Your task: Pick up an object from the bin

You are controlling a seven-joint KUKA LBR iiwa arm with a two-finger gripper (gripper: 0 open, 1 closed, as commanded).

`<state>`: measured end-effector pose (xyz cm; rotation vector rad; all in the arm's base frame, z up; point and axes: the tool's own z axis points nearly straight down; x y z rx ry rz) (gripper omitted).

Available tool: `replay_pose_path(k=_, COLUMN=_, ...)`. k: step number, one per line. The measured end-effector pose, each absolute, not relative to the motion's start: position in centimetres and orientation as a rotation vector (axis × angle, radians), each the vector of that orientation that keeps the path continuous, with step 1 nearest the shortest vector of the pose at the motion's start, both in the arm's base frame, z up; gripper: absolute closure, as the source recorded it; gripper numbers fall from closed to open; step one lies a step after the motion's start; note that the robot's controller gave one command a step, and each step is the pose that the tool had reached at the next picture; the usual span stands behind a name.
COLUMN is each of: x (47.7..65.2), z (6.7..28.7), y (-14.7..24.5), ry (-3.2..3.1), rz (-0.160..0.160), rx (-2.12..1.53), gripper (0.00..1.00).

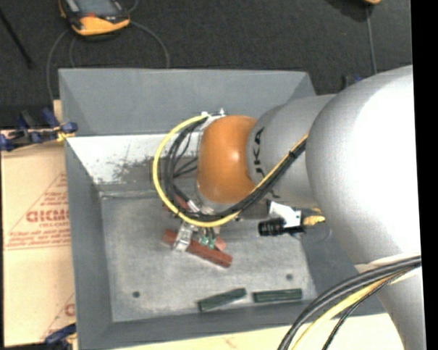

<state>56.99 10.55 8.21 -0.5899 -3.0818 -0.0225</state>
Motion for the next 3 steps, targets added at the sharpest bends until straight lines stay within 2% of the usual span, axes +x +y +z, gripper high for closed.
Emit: replay_pose_path(k=3, x=57.0, z=9.6, y=10.2, ry=-3.088, rz=-0.003, rx=-0.589, gripper=1.0)
